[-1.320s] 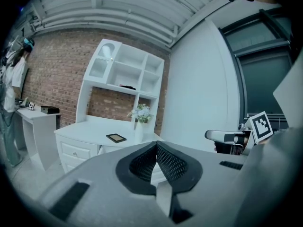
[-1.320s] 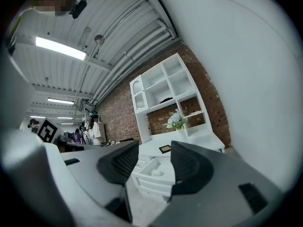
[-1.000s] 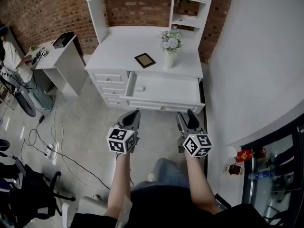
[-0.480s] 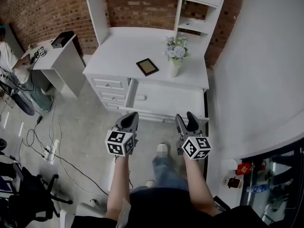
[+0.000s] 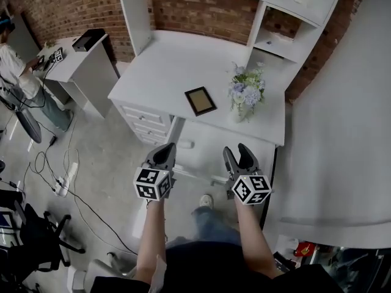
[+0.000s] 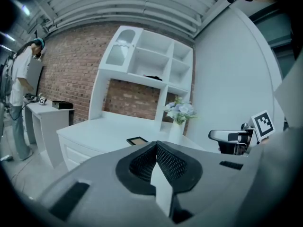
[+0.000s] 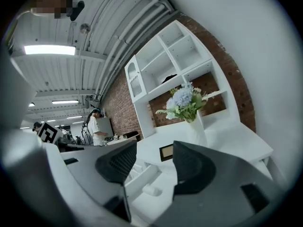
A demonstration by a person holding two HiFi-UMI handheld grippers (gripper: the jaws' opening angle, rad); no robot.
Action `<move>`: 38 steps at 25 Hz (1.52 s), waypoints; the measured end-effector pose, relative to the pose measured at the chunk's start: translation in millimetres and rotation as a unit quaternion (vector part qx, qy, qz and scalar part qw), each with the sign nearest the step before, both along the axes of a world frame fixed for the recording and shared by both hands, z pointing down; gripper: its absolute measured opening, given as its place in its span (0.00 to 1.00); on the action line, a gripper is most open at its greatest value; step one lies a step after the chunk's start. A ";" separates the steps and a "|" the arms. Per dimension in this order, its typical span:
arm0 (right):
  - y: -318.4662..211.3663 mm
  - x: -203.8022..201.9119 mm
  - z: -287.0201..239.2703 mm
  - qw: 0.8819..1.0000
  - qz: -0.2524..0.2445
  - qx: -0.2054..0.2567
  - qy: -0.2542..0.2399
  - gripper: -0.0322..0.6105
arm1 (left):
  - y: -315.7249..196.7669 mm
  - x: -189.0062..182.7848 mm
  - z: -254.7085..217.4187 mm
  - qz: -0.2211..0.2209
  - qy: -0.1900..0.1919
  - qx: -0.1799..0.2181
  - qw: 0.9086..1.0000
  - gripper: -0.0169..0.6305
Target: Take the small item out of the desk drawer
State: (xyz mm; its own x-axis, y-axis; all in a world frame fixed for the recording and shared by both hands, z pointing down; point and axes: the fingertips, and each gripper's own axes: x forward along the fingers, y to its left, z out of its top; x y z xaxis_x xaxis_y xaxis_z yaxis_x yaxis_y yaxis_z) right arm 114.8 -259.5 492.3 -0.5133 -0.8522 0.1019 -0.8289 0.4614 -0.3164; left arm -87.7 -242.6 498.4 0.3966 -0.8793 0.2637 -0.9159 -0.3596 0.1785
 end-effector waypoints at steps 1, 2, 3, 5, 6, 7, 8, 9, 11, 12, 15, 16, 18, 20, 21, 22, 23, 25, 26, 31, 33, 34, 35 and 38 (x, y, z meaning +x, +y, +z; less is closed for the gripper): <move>-12.1 -4.2 2.9 1.000 -0.009 -0.004 0.003 0.39 | -10.7 -2.5 0.7 -0.008 -0.001 -0.002 1.000 0.04; -23.2 -8.2 7.1 1.000 -0.019 -0.009 0.006 0.39 | -20.3 -3.8 3.1 -0.015 -0.002 -0.004 1.000 0.04; -33.6 -11.9 12.1 0.999 -0.030 -0.015 0.009 0.39 | -29.2 -4.0 6.6 -0.021 -0.003 -0.008 1.000 0.04; -51.4 -18.1 24.1 0.998 -0.048 -0.028 0.014 0.39 | -43.0 -2.1 14.2 -0.029 -0.002 -0.016 0.999 0.04; -57.5 -21.2 30.4 0.998 -0.055 -0.034 0.016 0.39 | -47.0 -1.0 18.2 -0.031 -0.003 -0.022 0.999 0.04; -61.8 -25.1 36.5 0.997 -0.063 -0.041 0.018 0.39 | -49.1 -1.3 22.1 -0.032 -0.004 -0.028 0.999 0.04; -64.1 -30.3 42.4 0.996 -0.071 -0.049 0.021 0.39 | -49.5 -3.8 25.8 -0.036 -0.005 -0.033 0.999 0.04; -64.6 -36.9 48.2 0.995 -0.079 -0.057 0.024 0.39 | -48.3 -8.2 29.1 -0.040 -0.004 -0.039 0.998 0.04; -64.1 -51.5 58.7 0.992 -0.094 -0.072 0.030 0.39 | -45.4 -19.7 35.0 -0.049 0.001 -0.048 0.998 0.04; -65.1 -58.2 63.2 0.991 -0.102 -0.079 0.033 0.39 | -46.0 -25.5 37.5 -0.054 0.003 -0.052 0.997 0.04; -73.8 -76.5 78.7 0.984 -0.136 -0.097 0.056 0.39 | -53.6 -38.0 44.3 -0.070 0.012 -0.061 0.996 0.04; -76.8 -83.7 85.9 0.980 -0.152 -0.103 0.070 0.39 | -57.0 -40.9 47.1 -0.073 0.013 -0.063 0.995 0.04; -76.6 -100.1 103.7 0.968 -0.192 -0.114 0.112 0.39 | -59.2 -46.0 51.8 -0.075 0.014 -0.069 0.995 0.04; -68.4 -119.0 123.5 0.946 -0.246 -0.120 0.174 0.39 | -52.1 -51.5 53.4 -0.082 0.020 -0.073 0.994 0.04; -64.0 -129.9 134.0 0.930 -0.277 -0.119 0.210 0.39 | -47.4 -54.9 54.1 -0.087 0.025 -0.075 0.993 0.04; -60.3 -141.1 146.0 0.911 -0.310 -0.116 0.247 0.39 | -43.3 -58.7 55.9 -0.091 0.029 -0.077 0.992 0.04; -57.3 -151.9 159.7 0.889 -0.342 -0.115 0.282 0.39 | -39.9 -62.7 59.2 -0.095 0.034 -0.080 0.992 0.04; -53.4 -169.5 189.1 0.842 -0.400 -0.114 0.345 0.39 | -33.5 -70.6 69.7 -0.105 0.044 -0.090 0.989 0.04; -52.8 -176.4 202.3 0.818 -0.424 -0.112 0.373 0.39 | -30.0 -74.2 75.5 -0.112 0.050 -0.094 0.988 0.04; -59.4 -203.8 254.1 0.732 -0.489 -0.098 0.464 0.39 | -10.9 -90.4 101.2 -0.145 0.071 -0.111 0.981 0.04; -62.9 -211.7 271.7 0.709 -0.499 -0.097 0.488 0.39 | -2.2 -95.4 111.3 -0.156 0.075 -0.118 0.978 0.04; -64.3 -214.1 280.0 0.699 -0.503 -0.099 0.499 0.39 | 2.7 -97.5 115.5 -0.161 0.078 -0.121 0.976 0.04; -65.8 -215.4 287.5 0.690 -0.505 -0.103 0.508 0.39 | 7.5 -99.5 118.9 -0.167 0.082 -0.124 0.975 0.04; -70.1 -215.2 303.4 0.674 -0.508 -0.126 0.522 0.39 | 18.4 -105.2 124.2 -0.183 0.092 -0.128 0.971 0.04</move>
State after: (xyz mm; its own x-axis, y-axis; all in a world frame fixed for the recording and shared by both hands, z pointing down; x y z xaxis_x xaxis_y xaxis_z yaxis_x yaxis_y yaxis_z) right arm -100.4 -329.6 795.7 -0.3552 -0.0042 0.9348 0.0420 0.9989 0.0204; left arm -192.9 -224.2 622.6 0.1316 -0.8853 0.4459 -0.9184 0.0604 0.3910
